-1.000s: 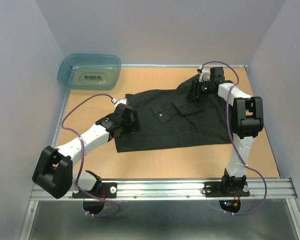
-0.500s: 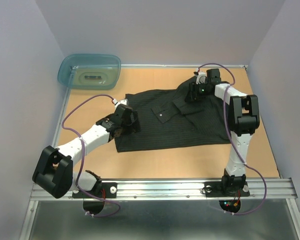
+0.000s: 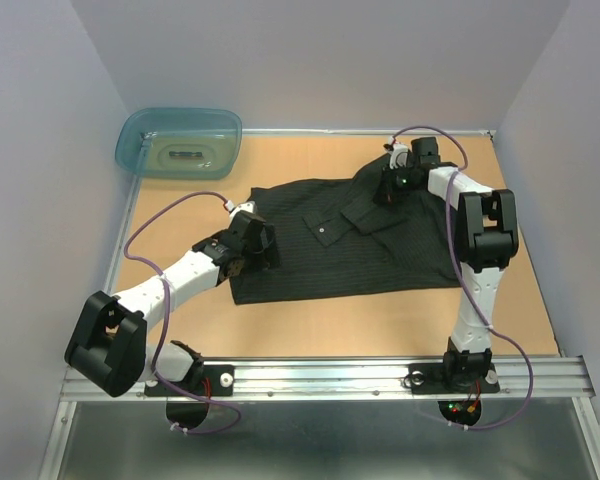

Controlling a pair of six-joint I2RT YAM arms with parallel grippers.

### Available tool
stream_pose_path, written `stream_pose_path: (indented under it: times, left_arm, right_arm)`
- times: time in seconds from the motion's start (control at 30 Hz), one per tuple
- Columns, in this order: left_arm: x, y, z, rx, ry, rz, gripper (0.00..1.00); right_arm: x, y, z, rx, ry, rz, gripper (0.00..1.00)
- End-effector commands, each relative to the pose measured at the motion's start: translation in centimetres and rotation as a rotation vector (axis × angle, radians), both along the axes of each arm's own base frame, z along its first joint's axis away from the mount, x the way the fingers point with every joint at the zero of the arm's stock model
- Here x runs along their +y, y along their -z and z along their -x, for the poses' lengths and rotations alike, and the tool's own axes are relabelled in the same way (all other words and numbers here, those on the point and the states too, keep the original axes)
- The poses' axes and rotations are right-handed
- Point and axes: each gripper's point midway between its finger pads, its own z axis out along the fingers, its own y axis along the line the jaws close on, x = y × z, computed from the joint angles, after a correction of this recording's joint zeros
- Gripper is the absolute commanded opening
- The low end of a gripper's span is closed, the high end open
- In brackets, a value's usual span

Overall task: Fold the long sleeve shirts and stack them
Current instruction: Flatten the shirt out

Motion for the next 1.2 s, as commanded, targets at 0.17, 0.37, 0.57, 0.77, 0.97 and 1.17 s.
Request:
stream_pose_path:
  times: [0.17, 0.37, 0.57, 0.77, 0.97, 1.17]
  left_arm:
    - [0.1, -0.3, 0.3, -0.015, 0.0, 0.007, 0.99]
    - [-0.5, -1.4, -0.1, -0.029, -0.007, 0.039, 0.99]
    - [-1.5, -2.9, -0.4, -0.023, -0.062, 0.121, 0.99]
    - [-2.9, -4.7, -0.6, -0.035, -0.087, 0.241, 0.99]
    - [-4.2, -5.7, -0.6, -0.035, -0.115, 0.351, 0.99]
    - [-5.9, -5.6, -0.8, -0.002, -0.121, 0.433, 0.99]
  right_arm:
    - [0.9, -5.5, -0.7, -0.135, -0.029, 0.017, 0.01]
    - [0.6, -11.0, -0.2, -0.237, 0.044, 0.053, 0.01]
    - [3.9, -14.5, 3.8, -0.314, 0.11, 0.079, 0.01]
    - [8.4, -10.6, 10.8, -0.276, 0.197, 0.06, 0.0]
    - [10.4, -5.9, 17.7, -0.194, 0.235, 0.019, 0.01]
    - [11.8, -3.5, 21.8, -0.114, 0.173, 0.008, 0.11]
